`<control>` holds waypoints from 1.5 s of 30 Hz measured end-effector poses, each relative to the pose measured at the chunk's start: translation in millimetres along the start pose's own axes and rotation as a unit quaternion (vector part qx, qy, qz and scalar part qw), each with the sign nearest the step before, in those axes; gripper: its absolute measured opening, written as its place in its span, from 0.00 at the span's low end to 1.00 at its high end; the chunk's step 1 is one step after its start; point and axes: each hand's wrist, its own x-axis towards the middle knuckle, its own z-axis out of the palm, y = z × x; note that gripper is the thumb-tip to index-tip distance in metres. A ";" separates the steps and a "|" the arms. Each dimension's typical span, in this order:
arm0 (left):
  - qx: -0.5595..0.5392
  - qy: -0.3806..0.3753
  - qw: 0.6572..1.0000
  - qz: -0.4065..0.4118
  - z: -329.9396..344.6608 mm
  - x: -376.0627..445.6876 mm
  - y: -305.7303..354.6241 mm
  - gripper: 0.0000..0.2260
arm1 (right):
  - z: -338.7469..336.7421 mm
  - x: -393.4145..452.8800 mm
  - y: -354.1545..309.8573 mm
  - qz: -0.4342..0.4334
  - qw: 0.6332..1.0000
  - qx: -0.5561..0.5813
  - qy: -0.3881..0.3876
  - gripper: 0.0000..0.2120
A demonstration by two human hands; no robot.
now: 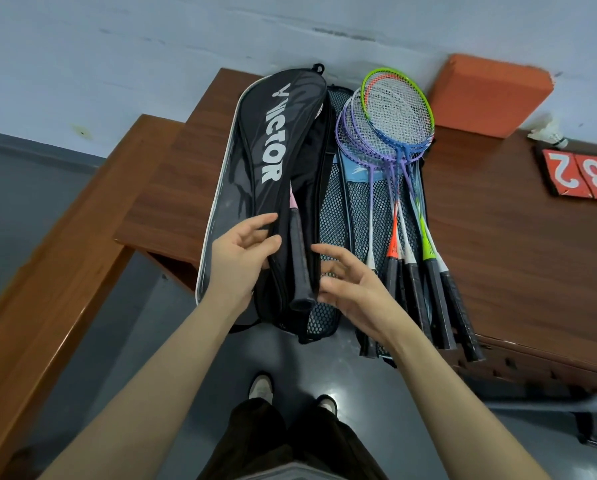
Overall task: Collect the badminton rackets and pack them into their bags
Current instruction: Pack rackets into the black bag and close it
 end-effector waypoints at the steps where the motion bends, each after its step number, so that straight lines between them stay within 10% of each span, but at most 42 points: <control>1: 0.006 0.005 1.000 0.004 1.6 1.5 -0.7 0.13 | -3.0 -5.4 -0.9 -0.002 1.000 -0.012 -0.022 0.30; 24: 0.180 -0.036 0.977 0.107 79.8 3.9 -9.2 0.09 | -22.7 -23.5 -18.7 -0.085 0.941 -0.183 0.271 0.04; 30: 0.358 -0.114 0.912 0.165 93.9 10.0 -42.1 0.20 | -53.6 -40.3 -18.3 -0.075 0.947 -0.179 0.258 0.07; 35: 0.541 -0.191 0.811 0.112 88.8 22.0 -74.1 0.14 | -87.5 -32.5 9.4 0.062 0.881 -0.408 0.230 0.15; 45: 0.477 -0.117 0.866 0.097 53.1 110.9 -68.0 0.12 | -87.6 55.7 1.3 0.025 0.797 -0.504 0.333 0.17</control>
